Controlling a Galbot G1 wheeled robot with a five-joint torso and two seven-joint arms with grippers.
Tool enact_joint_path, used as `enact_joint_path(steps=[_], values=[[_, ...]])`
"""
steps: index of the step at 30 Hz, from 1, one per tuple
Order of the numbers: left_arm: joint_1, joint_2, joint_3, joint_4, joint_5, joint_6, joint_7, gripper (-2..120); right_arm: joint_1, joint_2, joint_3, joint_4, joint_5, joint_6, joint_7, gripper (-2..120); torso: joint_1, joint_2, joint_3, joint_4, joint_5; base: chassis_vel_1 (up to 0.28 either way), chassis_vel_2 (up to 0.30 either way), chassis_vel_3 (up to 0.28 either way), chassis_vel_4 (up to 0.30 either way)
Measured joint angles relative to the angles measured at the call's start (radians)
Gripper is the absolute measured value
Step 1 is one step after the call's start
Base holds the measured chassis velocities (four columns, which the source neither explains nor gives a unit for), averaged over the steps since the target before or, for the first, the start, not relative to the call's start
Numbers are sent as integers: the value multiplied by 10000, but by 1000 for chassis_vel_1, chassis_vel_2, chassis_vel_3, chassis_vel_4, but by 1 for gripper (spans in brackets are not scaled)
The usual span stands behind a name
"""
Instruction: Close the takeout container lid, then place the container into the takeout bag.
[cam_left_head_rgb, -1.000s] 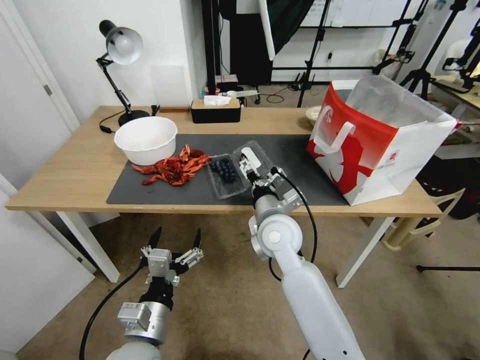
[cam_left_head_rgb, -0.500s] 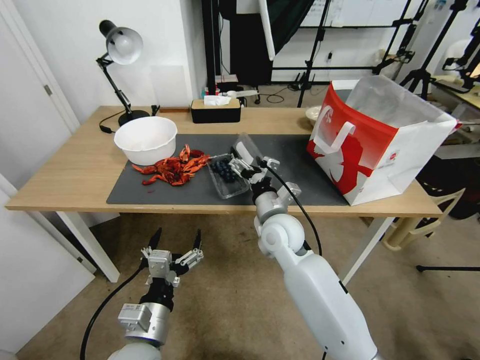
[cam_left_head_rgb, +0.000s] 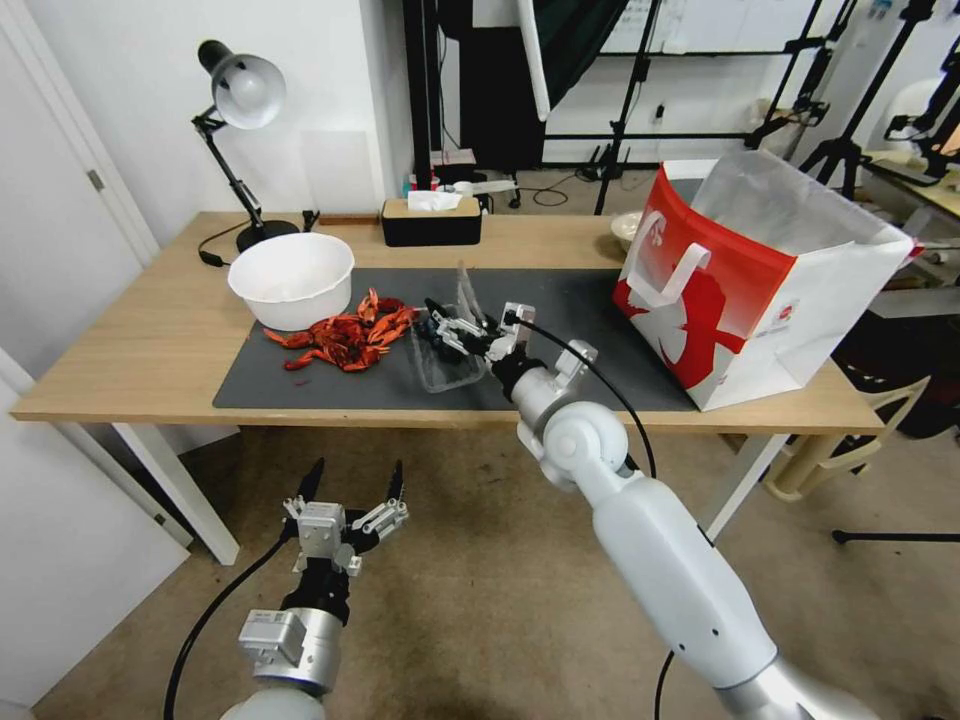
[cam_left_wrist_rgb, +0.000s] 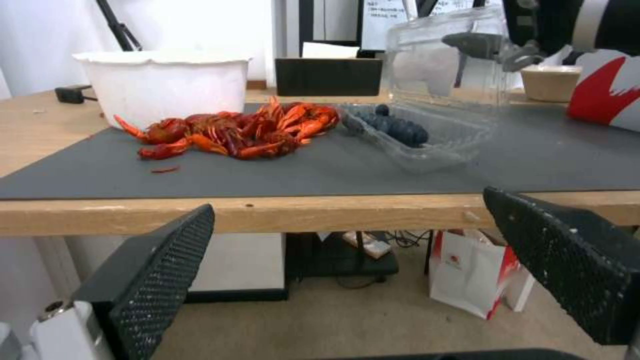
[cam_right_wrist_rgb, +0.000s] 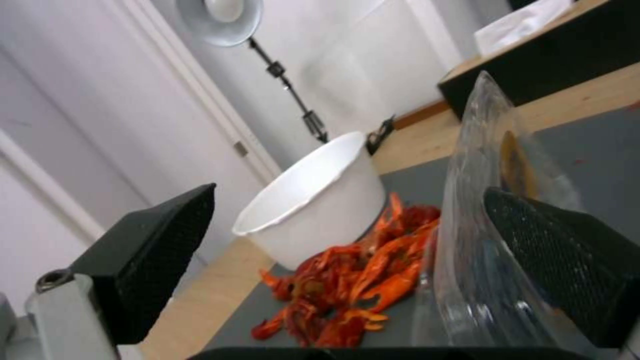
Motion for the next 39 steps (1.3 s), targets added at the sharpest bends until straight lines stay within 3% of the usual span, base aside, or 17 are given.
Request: enact_joint_path(steps=[6, 12, 16, 20, 23, 28, 32, 37, 39], values=[[49, -29, 23, 0, 42, -38, -9, 100, 89, -17, -334, -193, 127, -423, -635, 100, 0, 0, 0, 0, 0, 0, 0, 0, 0], [73, -53, 33, 0, 52, -73, -17, 100, 86, 39, -428, -256, 715, -715, -375, 100, 0, 0, 0, 0, 0, 0, 0, 0, 0], [76, -56, 35, 0, 54, -83, -26, 100, 78, 82, -401, -263, 1630, -1147, 206, 100, 0, 0, 0, 1, 0, 0, 0, 0, 0], [69, -50, 33, 10, 54, -98, -35, 100, 124, 232, -78, -180, 3911, -1803, 1413, 100, 0, 0, 0, 0, 0, 0, 0, 0, 0], [66, -50, 33, 34, 53, -118, -37, 100, 182, 284, 22, -163, 4276, -1869, 1754, 100, 0, -1, 0, 0, 0, 0, 0, 0, 0], [62, -50, 50, 66, 55, -147, -39, 100, 296, 269, -7, -259, 3568, -1735, 1831, 96, 0, -1, 0, 0, 0, 0, 0, 0, 0], [40, -44, 59, 83, 56, -157, -41, 100, 472, 198, -290, -504, 1841, -1390, 1694, 82, 0, -1, 0, 0, 0, 0, 0, 0, 0], [31, -37, 60, 97, 54, -159, -45, 100, 575, 204, -429, -669, 1118, -1294, 1572, 69, -1, -1, 0, 0, 0, 0, 0, 0, 0], [35, -35, 59, 113, 49, -172, -47, 100, 642, 206, -549, -780, 652, -1211, 1441, 58, 0, -1, 0, 0, 0, 0, 0, 0, 0]])
